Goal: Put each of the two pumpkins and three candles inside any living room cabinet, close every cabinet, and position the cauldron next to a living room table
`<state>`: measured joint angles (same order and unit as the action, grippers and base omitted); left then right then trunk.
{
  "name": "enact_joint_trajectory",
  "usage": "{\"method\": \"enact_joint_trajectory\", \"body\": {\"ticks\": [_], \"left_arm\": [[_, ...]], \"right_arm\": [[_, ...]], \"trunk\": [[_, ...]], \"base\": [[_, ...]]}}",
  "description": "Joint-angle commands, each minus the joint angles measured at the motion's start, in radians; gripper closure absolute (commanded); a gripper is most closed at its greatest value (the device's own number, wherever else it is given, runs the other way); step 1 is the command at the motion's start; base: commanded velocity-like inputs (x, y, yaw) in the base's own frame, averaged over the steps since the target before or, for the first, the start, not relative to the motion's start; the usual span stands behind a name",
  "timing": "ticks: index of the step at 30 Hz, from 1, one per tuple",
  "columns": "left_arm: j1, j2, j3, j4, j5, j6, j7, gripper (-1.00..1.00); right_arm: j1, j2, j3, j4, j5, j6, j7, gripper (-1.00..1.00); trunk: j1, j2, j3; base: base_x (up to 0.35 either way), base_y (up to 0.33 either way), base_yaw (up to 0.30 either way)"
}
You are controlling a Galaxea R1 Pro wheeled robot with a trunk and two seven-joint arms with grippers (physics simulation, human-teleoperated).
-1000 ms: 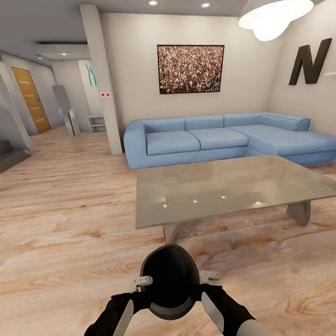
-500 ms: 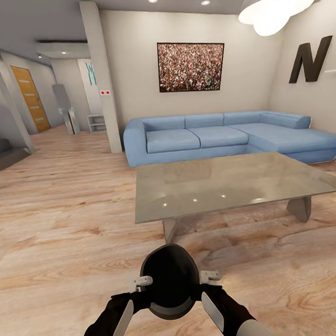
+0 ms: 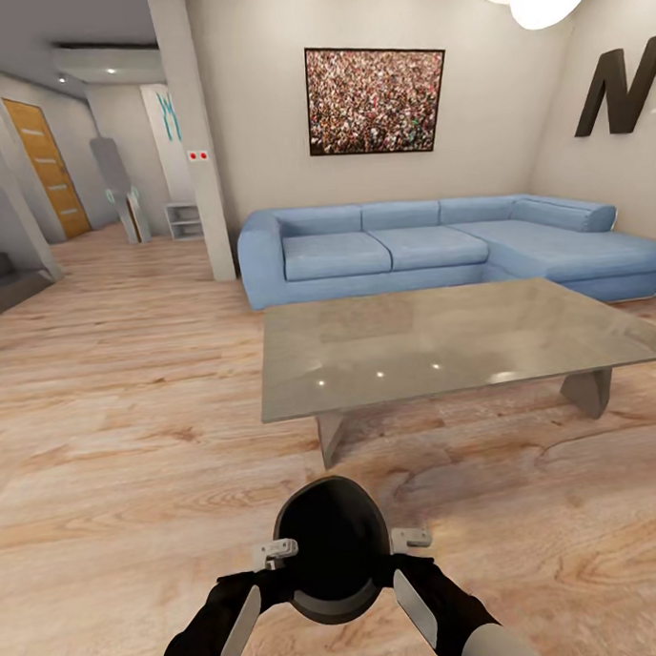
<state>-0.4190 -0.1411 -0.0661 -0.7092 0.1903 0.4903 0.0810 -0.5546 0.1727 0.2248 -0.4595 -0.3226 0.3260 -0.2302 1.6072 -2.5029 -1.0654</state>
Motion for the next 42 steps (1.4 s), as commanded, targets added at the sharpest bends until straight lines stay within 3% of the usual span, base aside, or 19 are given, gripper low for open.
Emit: {"method": "enact_joint_trajectory", "body": {"ticks": [1,8,22,42], "left_arm": [[0.0,0.0,-0.003,-0.001,-0.002,0.005,0.008,1.0],[-0.001,0.0,-0.003,-0.001,-0.002,0.005,0.008,1.0],[0.0,0.0,-0.004,-0.002,-0.002,0.005,0.008,1.0],[-0.001,0.0,-0.004,-0.002,-0.002,0.005,0.008,1.0]], "right_arm": [[-0.001,0.002,0.016,-0.027,-0.027,0.001,0.02,1.0],[-0.001,0.002,0.016,-0.027,-0.027,0.001,0.02,1.0],[-0.001,0.002,0.016,-0.027,-0.027,0.001,0.02,1.0],[-0.001,0.002,0.016,-0.027,-0.027,0.001,0.021,1.0]], "trunk": [[0.0,-0.001,-0.005],[0.003,-0.002,-0.032],[0.003,-0.002,-0.032],[0.003,-0.002,-0.032]], "base": [[0.0,0.0,0.0],[0.0,0.0,0.0],[0.006,0.0,0.0],[0.153,0.0,0.0]]}}
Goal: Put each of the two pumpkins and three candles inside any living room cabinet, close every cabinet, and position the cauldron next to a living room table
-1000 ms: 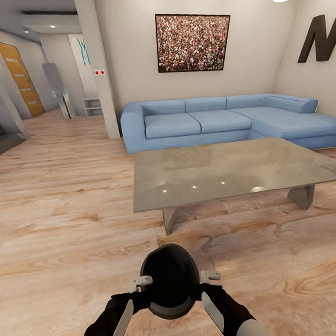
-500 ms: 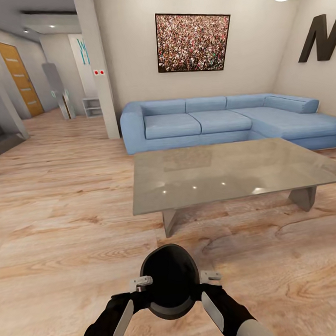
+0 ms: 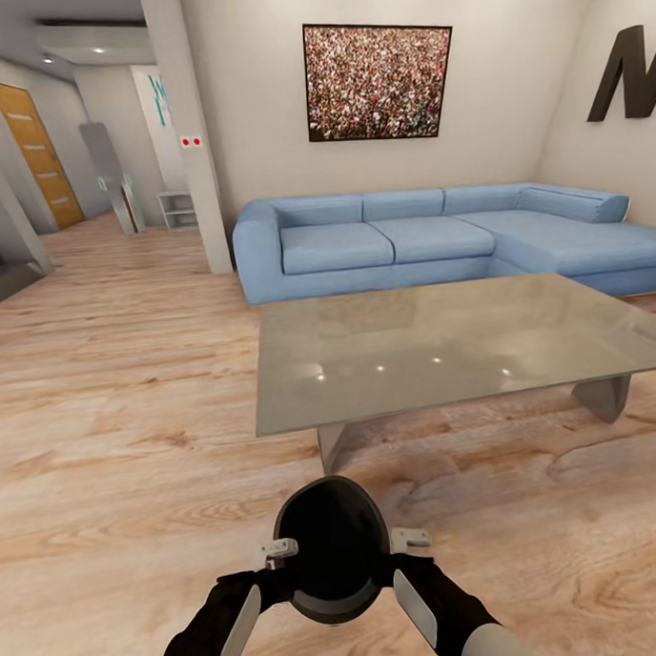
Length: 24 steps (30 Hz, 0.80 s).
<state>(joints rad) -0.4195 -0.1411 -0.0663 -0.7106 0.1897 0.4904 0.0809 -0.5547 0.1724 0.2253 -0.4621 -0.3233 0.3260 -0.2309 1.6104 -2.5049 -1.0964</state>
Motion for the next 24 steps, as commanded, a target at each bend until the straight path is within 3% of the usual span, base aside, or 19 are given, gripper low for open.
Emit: {"method": "enact_joint_trajectory", "body": {"ticks": [1,24], "left_arm": [[0.0,0.0,-0.004,-0.001,-0.001,0.005,0.008,1.0],[0.0,0.0,-0.004,-0.001,-0.001,0.005,0.008,1.0]], "right_arm": [[-0.001,0.002,0.016,-0.024,-0.026,0.001,0.021,1.0],[-0.001,0.002,0.016,-0.024,-0.026,0.002,0.022,1.0]], "trunk": [[0.0,0.0,-0.001],[0.0,0.0,-0.001]], "base": [[0.152,0.0,0.0],[0.138,0.0,0.0]]}}
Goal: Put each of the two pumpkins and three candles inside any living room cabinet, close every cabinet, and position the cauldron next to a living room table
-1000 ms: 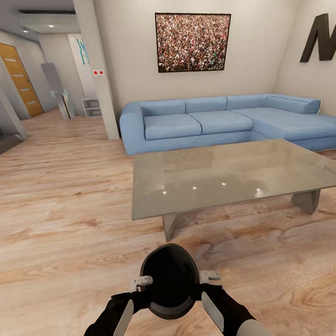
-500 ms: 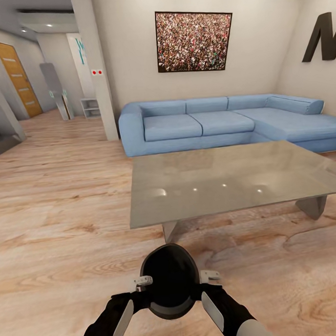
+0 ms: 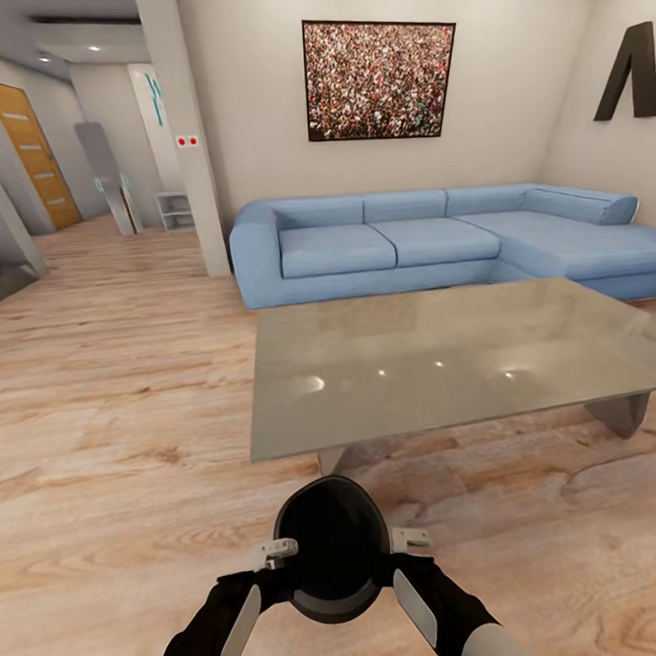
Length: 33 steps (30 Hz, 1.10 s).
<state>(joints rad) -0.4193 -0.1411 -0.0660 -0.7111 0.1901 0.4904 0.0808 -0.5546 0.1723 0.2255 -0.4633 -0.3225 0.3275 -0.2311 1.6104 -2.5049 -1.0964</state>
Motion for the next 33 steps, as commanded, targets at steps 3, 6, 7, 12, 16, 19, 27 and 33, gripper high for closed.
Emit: {"method": "enact_joint_trajectory", "body": {"ticks": [3,6,7,12,16,19,27,33], "left_arm": [[0.0,0.0,-0.005,-0.001,-0.001,0.005,0.008,1.0],[0.0,0.0,-0.005,-0.001,-0.001,0.005,0.008,1.0],[0.0,0.0,-0.005,-0.001,-0.001,0.005,0.008,1.0],[0.0,0.0,-0.005,-0.001,-0.001,0.005,0.008,1.0],[0.0,0.0,-0.003,-0.001,-0.001,0.005,0.008,1.0],[-0.001,0.0,-0.003,-0.001,-0.001,0.005,0.008,1.0],[0.0,0.0,-0.003,-0.001,-0.001,0.005,0.008,1.0],[0.0,0.0,-0.003,-0.001,-0.001,0.005,0.008,1.0]], "right_arm": [[-0.001,0.002,0.015,-0.023,-0.027,0.001,0.022,1.0],[-0.001,0.002,0.015,-0.023,-0.027,0.001,0.021,1.0],[-0.001,0.002,0.015,-0.023,-0.027,0.001,0.022,1.0],[-0.001,0.002,0.015,-0.023,-0.027,0.001,0.022,1.0],[-0.001,0.002,0.015,-0.023,-0.027,0.001,0.022,1.0],[-0.001,0.002,0.015,-0.023,-0.027,0.001,0.022,1.0],[-0.001,0.002,0.015,-0.023,-0.027,0.001,0.022,1.0],[-0.001,0.002,0.015,-0.023,-0.027,0.001,0.022,1.0]], "trunk": [[0.0,0.0,-0.001],[0.0,0.0,-0.001],[0.0,0.0,-0.001],[0.0,0.0,-0.001],[0.0,0.0,-0.001],[0.0,0.0,-0.001],[0.003,-0.002,-0.024],[0.005,-0.003,-0.047]], "base": [[0.12,0.0,0.0],[0.119,0.0,0.0],[0.117,0.0,0.0],[0.073,0.0,0.0],[0.011,0.0,0.0],[0.002,0.0,0.0],[0.0,0.0,0.0],[0.0,0.0,0.0]]}}
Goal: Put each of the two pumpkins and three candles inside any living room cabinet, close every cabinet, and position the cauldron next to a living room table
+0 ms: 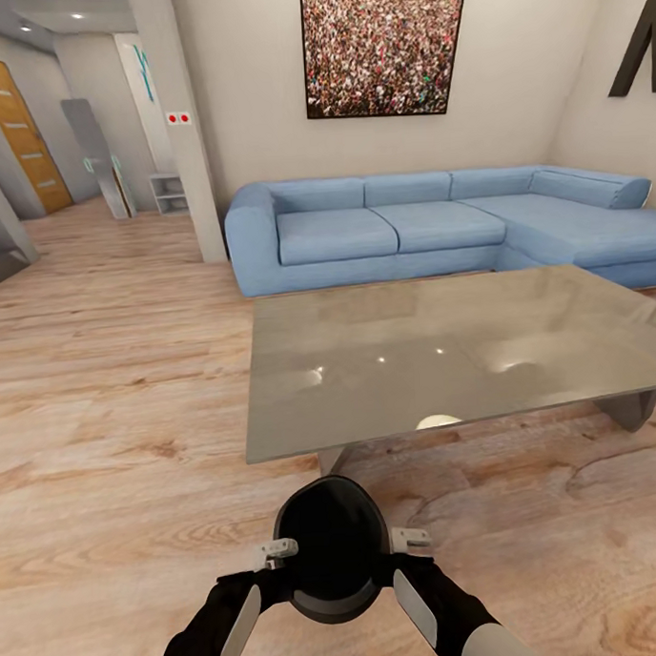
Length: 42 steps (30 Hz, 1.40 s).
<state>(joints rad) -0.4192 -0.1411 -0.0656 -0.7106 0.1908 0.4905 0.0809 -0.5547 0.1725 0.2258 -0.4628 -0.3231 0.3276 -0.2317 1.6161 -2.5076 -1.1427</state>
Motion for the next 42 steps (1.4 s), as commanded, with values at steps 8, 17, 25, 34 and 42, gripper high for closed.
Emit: {"method": "enact_joint_trajectory", "body": {"ticks": [8,17,25,34,42], "left_arm": [[-0.001,0.0,-0.003,-0.001,-0.002,0.005,0.008,1.0],[0.0,0.0,-0.003,-0.001,-0.002,0.005,0.008,1.0],[0.0,0.0,-0.003,-0.001,-0.002,0.005,0.008,1.0],[-0.001,0.0,-0.003,-0.001,-0.002,0.005,0.008,1.0],[0.0,0.0,-0.003,-0.001,-0.002,0.005,0.009,1.0]], "right_arm": [[-0.001,0.002,0.015,-0.023,-0.027,0.001,0.023,1.0],[-0.001,0.002,0.015,-0.023,-0.027,0.001,0.022,1.0],[-0.001,0.002,0.015,-0.023,-0.027,0.001,0.023,1.0],[-0.001,0.002,0.015,-0.023,-0.027,0.001,0.022,1.0],[-0.001,0.002,0.015,-0.023,-0.027,0.001,0.023,1.0]], "trunk": [[0.001,-0.001,-0.009],[0.001,-0.001,-0.009],[0.001,-0.001,-0.009],[0.001,-0.001,-0.009],[0.001,-0.001,-0.009]], "base": [[0.0,0.0,0.0],[0.043,0.0,0.0],[0.105,0.0,0.0],[0.07,0.0,0.0],[0.002,0.0,0.0]]}}
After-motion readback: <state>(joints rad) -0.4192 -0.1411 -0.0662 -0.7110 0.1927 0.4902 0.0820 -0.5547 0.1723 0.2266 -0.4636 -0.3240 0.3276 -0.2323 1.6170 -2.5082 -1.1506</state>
